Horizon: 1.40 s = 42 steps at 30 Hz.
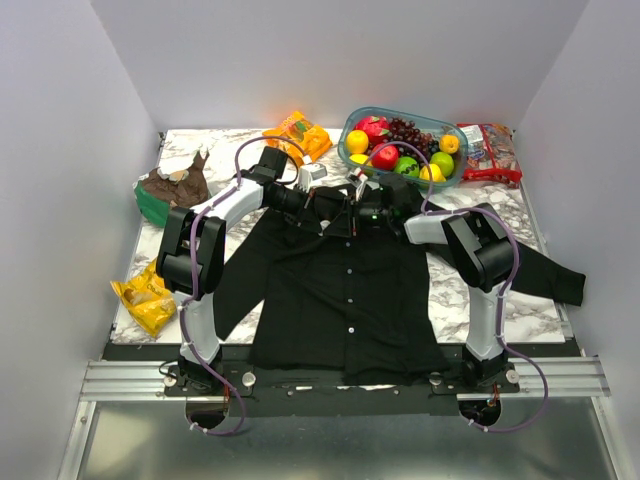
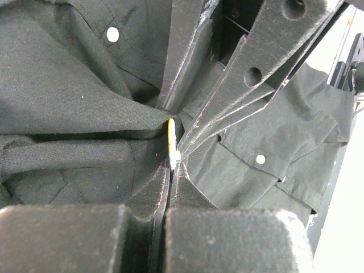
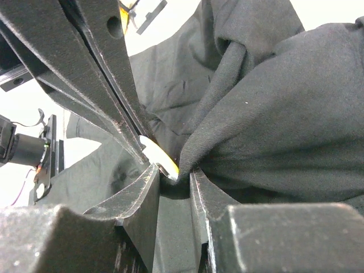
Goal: Pin the brooch onto the clothing
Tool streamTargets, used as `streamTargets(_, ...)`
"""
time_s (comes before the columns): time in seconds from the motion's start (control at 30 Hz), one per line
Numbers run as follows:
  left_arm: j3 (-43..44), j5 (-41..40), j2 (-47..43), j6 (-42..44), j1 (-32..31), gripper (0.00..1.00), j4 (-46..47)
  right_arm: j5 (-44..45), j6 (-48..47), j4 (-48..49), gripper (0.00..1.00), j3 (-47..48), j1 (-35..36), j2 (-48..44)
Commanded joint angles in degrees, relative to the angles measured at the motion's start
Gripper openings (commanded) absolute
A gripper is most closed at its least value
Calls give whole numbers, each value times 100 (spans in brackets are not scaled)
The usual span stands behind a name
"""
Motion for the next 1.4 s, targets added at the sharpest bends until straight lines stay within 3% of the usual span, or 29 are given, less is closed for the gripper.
streamTargets(0.0,-12,588,-63,93,-235,0,-297,452,-33,-173,34,285,68,177)
streamTargets(0.43,5,562,-72,146,-253,0,-376,954,459,-68,33,268,68,301)
streamTargets(1.37,49,96,-28,23,-156,0,-384,1217,486,117,33,48,50,204)
